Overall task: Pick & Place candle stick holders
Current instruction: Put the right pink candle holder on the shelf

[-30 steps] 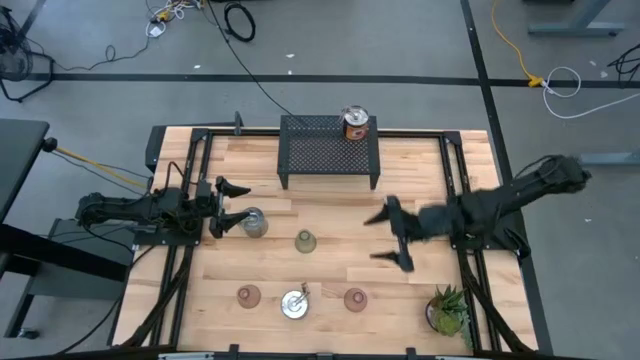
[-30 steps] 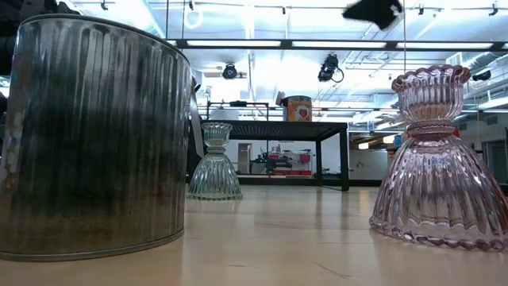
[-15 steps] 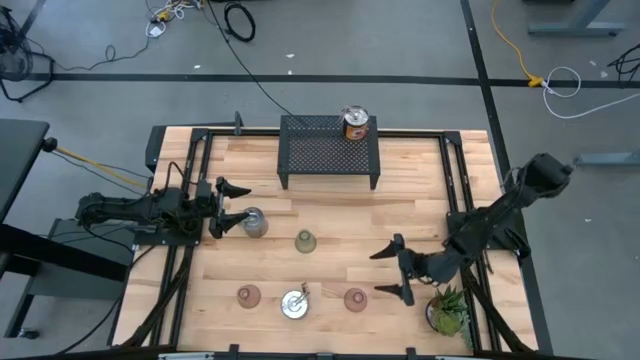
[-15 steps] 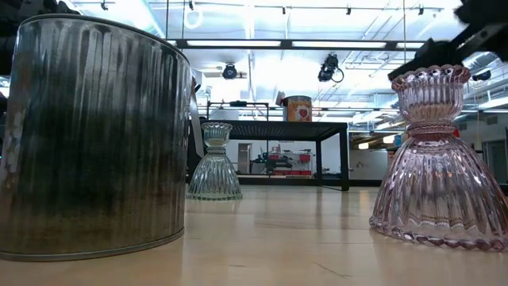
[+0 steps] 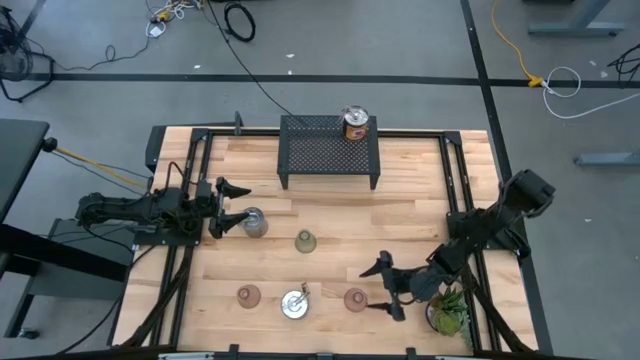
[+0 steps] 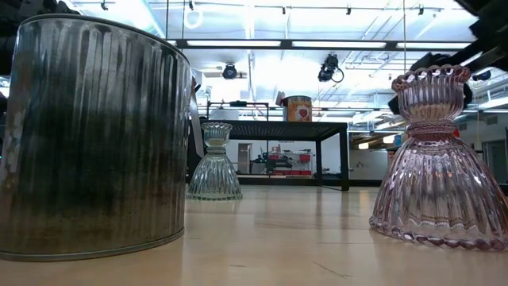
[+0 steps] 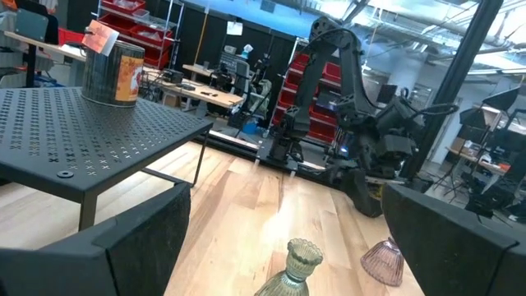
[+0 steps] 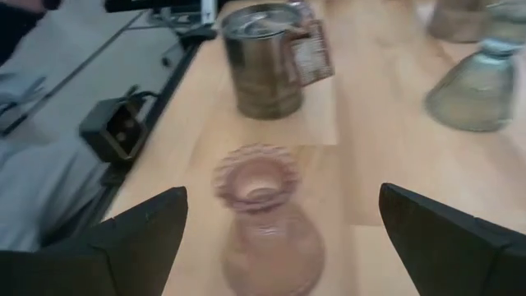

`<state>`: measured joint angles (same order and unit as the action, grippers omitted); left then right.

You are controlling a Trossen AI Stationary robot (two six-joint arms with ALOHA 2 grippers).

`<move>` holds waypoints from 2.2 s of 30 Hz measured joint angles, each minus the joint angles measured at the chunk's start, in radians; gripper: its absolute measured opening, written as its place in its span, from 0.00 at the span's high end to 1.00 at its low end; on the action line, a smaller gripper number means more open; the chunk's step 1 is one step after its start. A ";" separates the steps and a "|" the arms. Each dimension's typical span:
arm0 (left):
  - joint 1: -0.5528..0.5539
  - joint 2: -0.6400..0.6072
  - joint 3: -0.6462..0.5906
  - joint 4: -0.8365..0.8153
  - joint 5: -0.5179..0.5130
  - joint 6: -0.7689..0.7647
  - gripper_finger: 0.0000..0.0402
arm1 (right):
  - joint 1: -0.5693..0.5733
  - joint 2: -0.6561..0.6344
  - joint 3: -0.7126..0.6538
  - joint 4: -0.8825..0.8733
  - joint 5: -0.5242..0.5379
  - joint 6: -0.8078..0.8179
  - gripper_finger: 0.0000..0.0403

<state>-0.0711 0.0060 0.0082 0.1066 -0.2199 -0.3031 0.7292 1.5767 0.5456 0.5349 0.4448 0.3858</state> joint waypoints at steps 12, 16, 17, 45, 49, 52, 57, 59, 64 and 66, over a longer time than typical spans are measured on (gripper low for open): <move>0.000 0.000 0.000 0.000 0.000 -0.001 0.01 | 0.018 0.056 0.001 0.023 0.010 0.040 0.01; 0.000 0.000 0.000 -0.001 0.000 -0.001 0.01 | 0.018 0.073 0.001 0.076 0.010 0.032 0.01; 0.000 0.000 0.000 -0.001 0.000 -0.001 0.01 | 0.018 0.076 0.001 0.084 0.010 0.027 0.01; 0.000 0.000 0.000 -0.009 0.000 -0.001 0.01 | -0.036 0.168 0.060 0.150 -0.109 -0.028 0.68; 0.000 0.000 0.000 -0.009 0.000 0.000 0.01 | -0.035 0.168 0.061 0.150 -0.104 -0.046 0.71; 0.000 0.000 0.000 -0.009 0.000 0.000 0.01 | -0.035 0.168 0.061 0.150 -0.104 -0.054 0.71; 0.000 0.000 0.000 -0.009 0.000 0.000 0.01 | -0.046 0.160 0.062 0.167 -0.090 -0.088 0.71; 0.000 0.000 0.000 -0.009 0.000 0.000 0.01 | -0.056 0.139 0.073 0.161 -0.095 -0.118 0.71; 0.000 0.000 0.000 -0.008 0.000 0.000 0.01 | -0.088 0.015 0.093 0.036 -0.095 -0.198 0.71; 0.000 0.000 0.000 -0.008 0.000 0.000 0.01 | -0.105 -0.067 0.097 -0.039 -0.078 -0.235 0.71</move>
<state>-0.0715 0.0059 0.0082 0.0982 -0.2195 -0.3035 0.6243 1.5098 0.6424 0.4964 0.3669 0.1503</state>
